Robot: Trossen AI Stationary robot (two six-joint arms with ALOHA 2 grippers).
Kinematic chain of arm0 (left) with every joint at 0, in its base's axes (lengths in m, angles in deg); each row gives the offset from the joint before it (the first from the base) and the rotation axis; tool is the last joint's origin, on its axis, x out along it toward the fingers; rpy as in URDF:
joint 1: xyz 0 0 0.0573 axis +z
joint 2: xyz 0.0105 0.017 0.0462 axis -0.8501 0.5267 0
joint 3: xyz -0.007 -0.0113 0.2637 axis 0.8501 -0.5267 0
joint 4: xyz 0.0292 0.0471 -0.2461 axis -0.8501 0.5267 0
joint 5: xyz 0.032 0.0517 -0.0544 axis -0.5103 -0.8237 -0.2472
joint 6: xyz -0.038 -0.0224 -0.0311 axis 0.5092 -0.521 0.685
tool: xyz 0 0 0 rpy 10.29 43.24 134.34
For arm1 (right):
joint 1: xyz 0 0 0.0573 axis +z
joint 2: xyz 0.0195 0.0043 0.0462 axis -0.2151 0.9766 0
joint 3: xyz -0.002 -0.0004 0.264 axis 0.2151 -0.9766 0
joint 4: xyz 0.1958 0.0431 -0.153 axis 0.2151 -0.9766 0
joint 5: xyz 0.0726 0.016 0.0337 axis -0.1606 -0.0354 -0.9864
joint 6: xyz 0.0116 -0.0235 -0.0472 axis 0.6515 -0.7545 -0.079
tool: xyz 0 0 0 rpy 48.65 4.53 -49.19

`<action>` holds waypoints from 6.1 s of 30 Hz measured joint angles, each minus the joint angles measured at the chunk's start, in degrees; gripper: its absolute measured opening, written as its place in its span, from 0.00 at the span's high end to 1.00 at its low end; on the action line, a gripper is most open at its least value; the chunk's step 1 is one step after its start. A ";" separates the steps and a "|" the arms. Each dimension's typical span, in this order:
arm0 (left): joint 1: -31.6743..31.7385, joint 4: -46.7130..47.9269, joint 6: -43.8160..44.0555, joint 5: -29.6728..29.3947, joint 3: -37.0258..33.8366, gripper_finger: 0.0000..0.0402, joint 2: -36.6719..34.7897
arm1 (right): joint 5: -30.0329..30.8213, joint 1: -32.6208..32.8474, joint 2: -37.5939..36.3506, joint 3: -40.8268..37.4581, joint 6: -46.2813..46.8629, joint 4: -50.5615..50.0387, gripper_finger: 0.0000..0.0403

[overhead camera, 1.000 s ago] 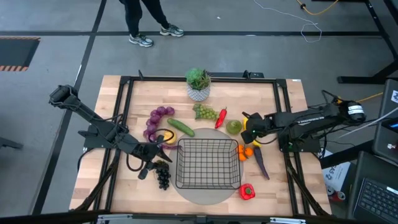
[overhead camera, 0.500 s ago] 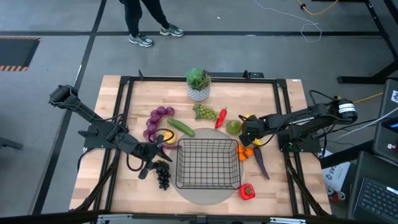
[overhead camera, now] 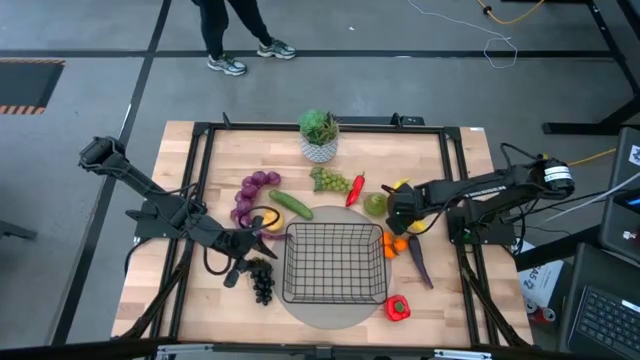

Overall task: Build produce basket
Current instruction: Put the yellow banana into the black wire basket, then put the green pear into the black wire basket

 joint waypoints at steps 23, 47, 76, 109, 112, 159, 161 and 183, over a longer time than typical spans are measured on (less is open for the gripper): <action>-0.02 0.00 1.95 -1.29 -0.02 0.67 0.00 | -7.07 5.98 -0.09 37.76 -24.20 -9.72 0.71; -0.04 -0.40 1.99 -3.87 -0.02 0.67 0.00 | -11.15 19.90 12.42 37.41 -31.32 14.36 0.70; -0.02 -0.39 1.92 -4.35 -0.02 0.67 0.00 | -7.61 19.87 20.59 37.38 -22.42 13.80 0.67; -0.02 -0.37 1.49 -5.72 -0.02 0.67 0.00 | -7.53 19.87 20.65 37.38 -28.59 18.83 0.61; -0.19 -0.37 2.05 -5.68 -0.02 0.67 0.00 | -7.52 19.87 20.65 37.38 -28.69 18.95 0.61; 0.20 0.07 3.28 -6.85 -0.35 0.67 4.48 | -6.15 19.85 20.65 37.38 -36.00 22.49 0.61; 0.20 0.07 3.27 -6.84 -0.35 0.67 4.48 | -7.91 19.82 20.65 37.38 -36.09 23.11 0.61; 0.20 0.07 3.13 -6.84 -0.33 0.67 4.48 | -5.62 20.27 20.65 37.38 -29.92 22.39 0.49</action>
